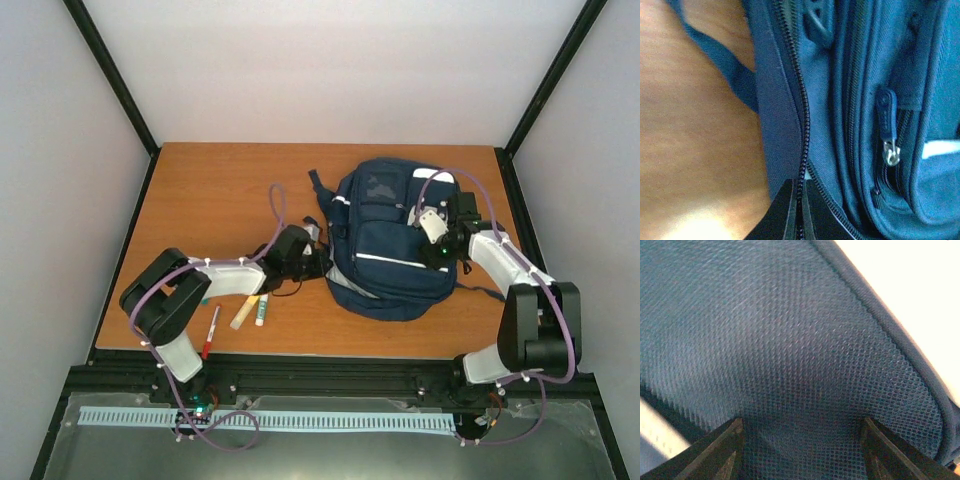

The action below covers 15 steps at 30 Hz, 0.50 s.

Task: Pack the student bag
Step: Adjust the student bag at the center of the board.

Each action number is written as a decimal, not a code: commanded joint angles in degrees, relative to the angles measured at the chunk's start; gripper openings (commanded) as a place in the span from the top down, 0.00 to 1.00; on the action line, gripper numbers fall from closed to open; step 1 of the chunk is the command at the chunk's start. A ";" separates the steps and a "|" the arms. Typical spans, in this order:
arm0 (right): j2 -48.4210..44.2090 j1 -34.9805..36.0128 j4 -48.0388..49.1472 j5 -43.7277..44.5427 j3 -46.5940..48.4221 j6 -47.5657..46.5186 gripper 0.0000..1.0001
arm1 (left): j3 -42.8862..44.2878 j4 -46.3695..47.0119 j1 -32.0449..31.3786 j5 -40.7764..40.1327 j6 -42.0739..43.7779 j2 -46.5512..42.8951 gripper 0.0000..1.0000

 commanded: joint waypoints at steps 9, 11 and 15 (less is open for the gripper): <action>7.83 -0.29 2.59 1.81 4.72 2.29 0.35 | -4.12 -4.69 -14.31 -1.15 2.12 -3.16 0.99; 7.85 -0.29 2.43 1.35 4.58 2.20 0.35 | -3.80 -7.38 -14.33 -3.22 3.73 -5.07 0.98; 6.66 -0.83 0.65 -1.20 5.18 2.65 0.35 | -0.27 -16.23 -14.24 -6.96 8.21 -9.68 0.80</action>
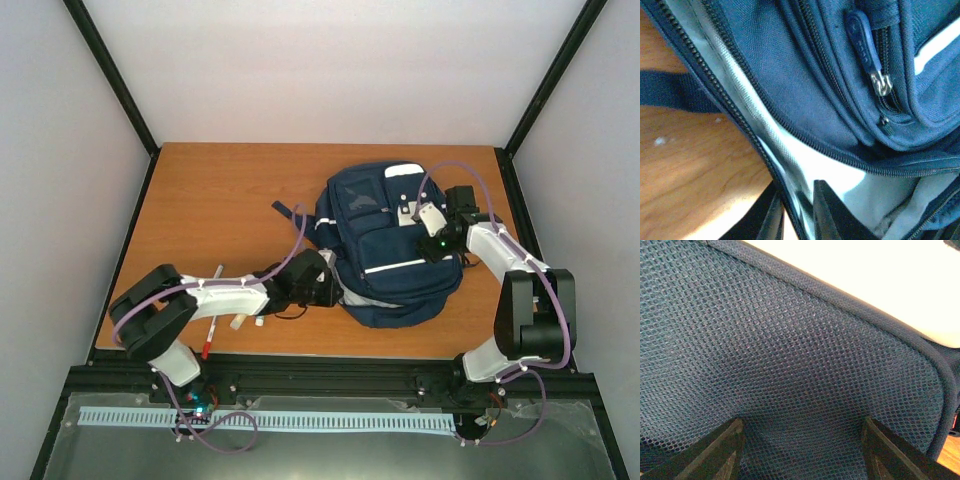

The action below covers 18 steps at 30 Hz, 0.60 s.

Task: Pack the student bag
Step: Adjust the student bag at the center of the board.

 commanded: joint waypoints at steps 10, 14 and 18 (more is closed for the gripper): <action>-9.39 -1.47 -7.99 -11.49 5.25 2.75 0.35 | 4.28 -21.54 9.92 -6.10 8.13 -16.43 0.44; -11.36 0.46 -8.33 -15.16 4.66 2.59 0.36 | 4.62 -17.71 14.75 -3.92 8.26 -14.01 0.45; -10.69 4.22 -8.30 -17.77 4.63 2.27 0.39 | 7.86 -13.47 16.95 -0.85 8.30 -6.42 0.47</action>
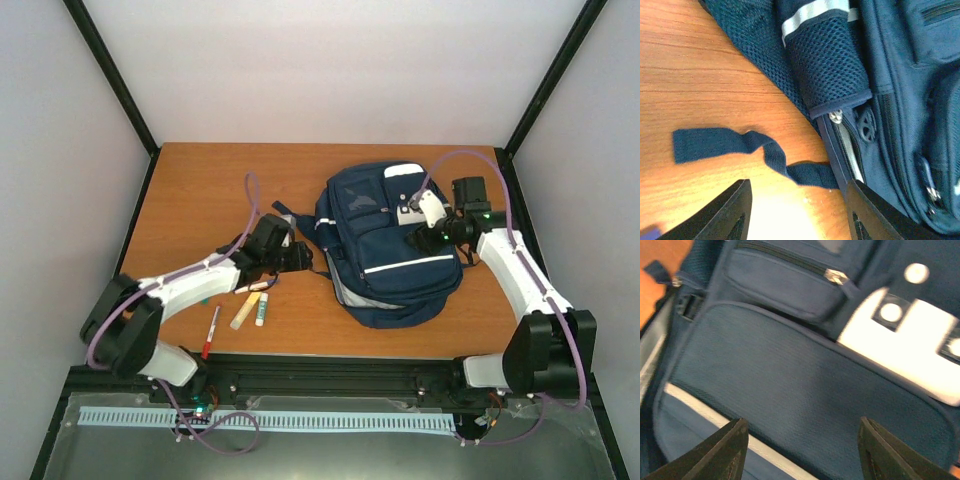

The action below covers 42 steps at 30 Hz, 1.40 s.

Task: Pack the student bag
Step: Adjust the student bag at the center of the board, then zip the student bag at the center of the board.

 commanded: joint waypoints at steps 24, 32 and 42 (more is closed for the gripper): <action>16.51 17.61 5.82 4.85 -0.18 2.47 0.49 | 22.39 12.34 8.78 10.45 -6.67 31.06 0.54; 14.55 17.65 5.83 4.41 -1.00 2.62 0.49 | 20.38 11.77 8.80 11.94 -8.42 28.66 0.90; 14.89 17.56 6.81 8.02 -1.38 3.31 0.47 | 15.26 12.45 8.50 13.55 -8.56 20.79 0.99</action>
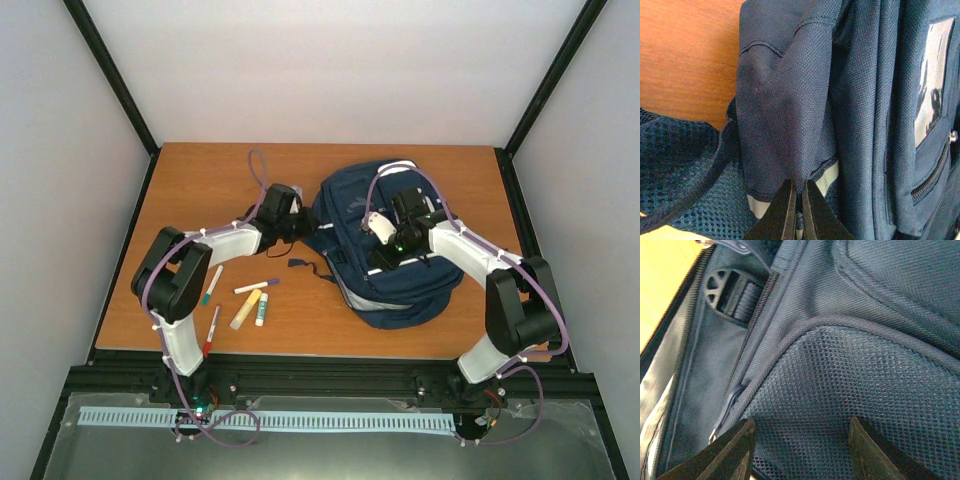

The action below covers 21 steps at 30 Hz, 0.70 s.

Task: Pack the student bag
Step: Zip the student bag at the center of the board.

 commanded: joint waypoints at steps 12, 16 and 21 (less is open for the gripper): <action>-9.23 4.88 -1.86 -2.07 0.21 -3.35 0.54 | -6.65 4.09 -4.12 7.13 -2.00 -12.63 0.99; -9.19 8.70 -1.52 -2.41 -0.88 -4.51 0.54 | -6.73 5.87 -4.47 8.36 -2.16 -14.76 0.99; -7.05 11.76 2.96 1.84 -1.84 -3.78 0.49 | -6.40 6.91 -4.75 9.91 -1.94 -16.24 0.99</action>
